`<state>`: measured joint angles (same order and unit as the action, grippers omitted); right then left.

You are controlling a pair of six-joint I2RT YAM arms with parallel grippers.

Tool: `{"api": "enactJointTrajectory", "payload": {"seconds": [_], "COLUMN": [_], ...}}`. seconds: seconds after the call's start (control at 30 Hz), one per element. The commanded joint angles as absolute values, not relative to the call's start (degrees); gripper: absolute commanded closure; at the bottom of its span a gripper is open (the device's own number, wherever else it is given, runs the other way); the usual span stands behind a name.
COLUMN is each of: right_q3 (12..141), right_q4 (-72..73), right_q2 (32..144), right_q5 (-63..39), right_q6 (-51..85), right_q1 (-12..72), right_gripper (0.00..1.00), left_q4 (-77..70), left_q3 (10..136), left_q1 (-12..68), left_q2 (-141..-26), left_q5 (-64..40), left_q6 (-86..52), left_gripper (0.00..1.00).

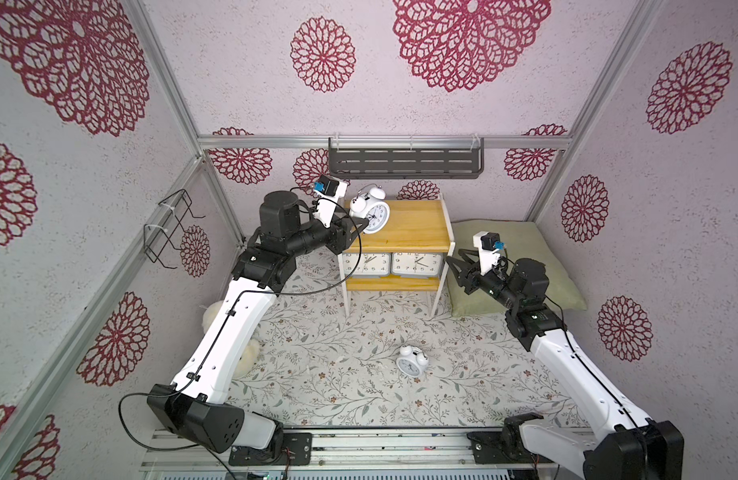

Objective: Place the alarm clocks on the shelf by style
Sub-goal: Place the alarm on the shelf.

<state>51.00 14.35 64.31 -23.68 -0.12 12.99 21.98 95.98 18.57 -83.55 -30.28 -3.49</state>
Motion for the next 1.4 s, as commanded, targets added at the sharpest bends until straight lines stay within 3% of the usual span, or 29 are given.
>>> {"api": "enactJointTrajectory", "payload": {"seconds": [0.0, 0.67, 1.37], "right_q3": [51.68, 53.21, 53.09], "right_q4": [17.55, 18.66, 18.87], "right_q2": [64.65, 69.57, 70.21], "right_q5": [-23.86, -28.21, -28.66], "right_q6": [-0.01, -0.71, -0.79], "right_q1": [12.65, 12.66, 12.66], "right_gripper": [0.55, 0.83, 0.89], "left_q4": [20.89, 24.46, 18.45], "left_q3": [98.80, 102.85, 99.23], "left_q1": [17.59, 16.53, 14.86], "left_q2": [-84.54, -90.54, -92.81], "left_q5": [-29.89, -30.70, -34.19], "left_q6": [-2.93, -0.58, -0.19], "left_gripper": [0.86, 0.85, 0.84]}}
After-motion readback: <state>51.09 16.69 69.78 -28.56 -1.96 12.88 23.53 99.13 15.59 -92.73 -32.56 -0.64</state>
